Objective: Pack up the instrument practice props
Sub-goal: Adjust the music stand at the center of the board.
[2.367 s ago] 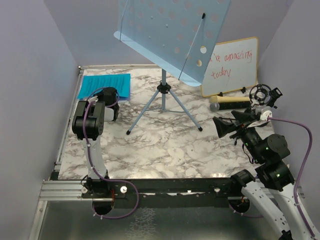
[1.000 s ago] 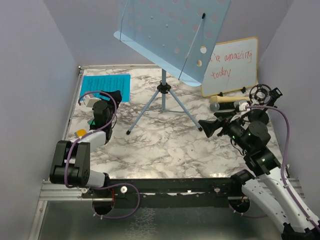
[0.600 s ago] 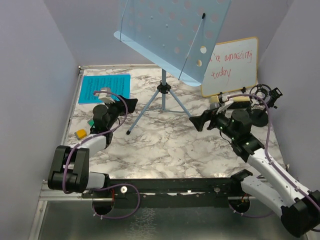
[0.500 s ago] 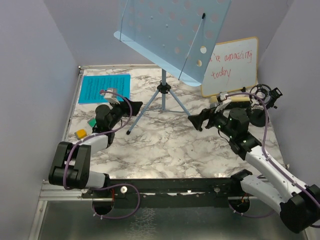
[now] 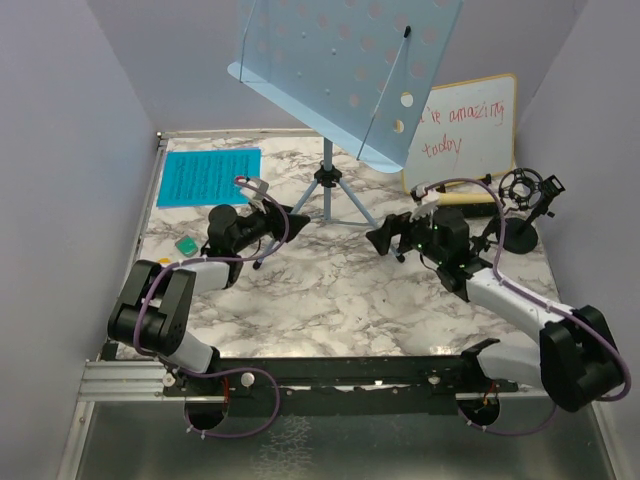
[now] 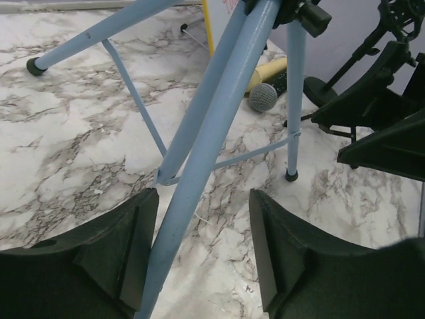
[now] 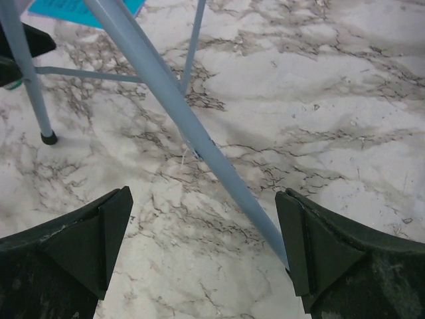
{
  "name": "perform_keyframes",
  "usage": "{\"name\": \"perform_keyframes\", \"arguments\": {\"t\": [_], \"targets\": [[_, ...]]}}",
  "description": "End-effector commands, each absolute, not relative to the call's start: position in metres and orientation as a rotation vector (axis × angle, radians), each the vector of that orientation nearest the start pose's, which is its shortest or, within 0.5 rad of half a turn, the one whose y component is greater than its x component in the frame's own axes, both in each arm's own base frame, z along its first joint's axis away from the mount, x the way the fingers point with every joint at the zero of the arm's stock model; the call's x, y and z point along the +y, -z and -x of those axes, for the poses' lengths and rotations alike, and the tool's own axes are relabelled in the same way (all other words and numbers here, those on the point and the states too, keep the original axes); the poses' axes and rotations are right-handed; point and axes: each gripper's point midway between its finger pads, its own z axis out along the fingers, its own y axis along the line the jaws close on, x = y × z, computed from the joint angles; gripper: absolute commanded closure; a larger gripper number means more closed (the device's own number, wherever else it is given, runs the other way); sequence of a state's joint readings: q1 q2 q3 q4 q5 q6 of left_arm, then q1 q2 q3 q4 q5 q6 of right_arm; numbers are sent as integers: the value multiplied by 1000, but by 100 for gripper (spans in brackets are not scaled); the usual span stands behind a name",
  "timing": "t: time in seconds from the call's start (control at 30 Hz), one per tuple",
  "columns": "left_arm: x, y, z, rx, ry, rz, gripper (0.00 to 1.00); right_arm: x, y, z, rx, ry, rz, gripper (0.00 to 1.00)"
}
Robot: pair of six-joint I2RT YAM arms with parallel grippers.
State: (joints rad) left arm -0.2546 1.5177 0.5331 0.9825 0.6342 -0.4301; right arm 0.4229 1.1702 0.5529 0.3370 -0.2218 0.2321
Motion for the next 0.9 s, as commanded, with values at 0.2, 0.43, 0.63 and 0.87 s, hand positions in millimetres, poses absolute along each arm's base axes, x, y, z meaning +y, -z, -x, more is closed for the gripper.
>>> {"name": "perform_keyframes", "arguments": {"t": [0.2,0.43,0.63,0.87], "targets": [[-216,-160,-337,1595,930,-408,65,203,-120,-353,1907,-558,414,5],[-206,-158,-313,1598,882,-309,86,211,-109,-366,1926,-532,508,6],[-193,-158,-287,1583,837,-193,100,216,-105,-389,1932,-468,591,6],[-200,-151,-269,1629,803,-178,100,237,-99,-416,1913,-497,665,7]]}}
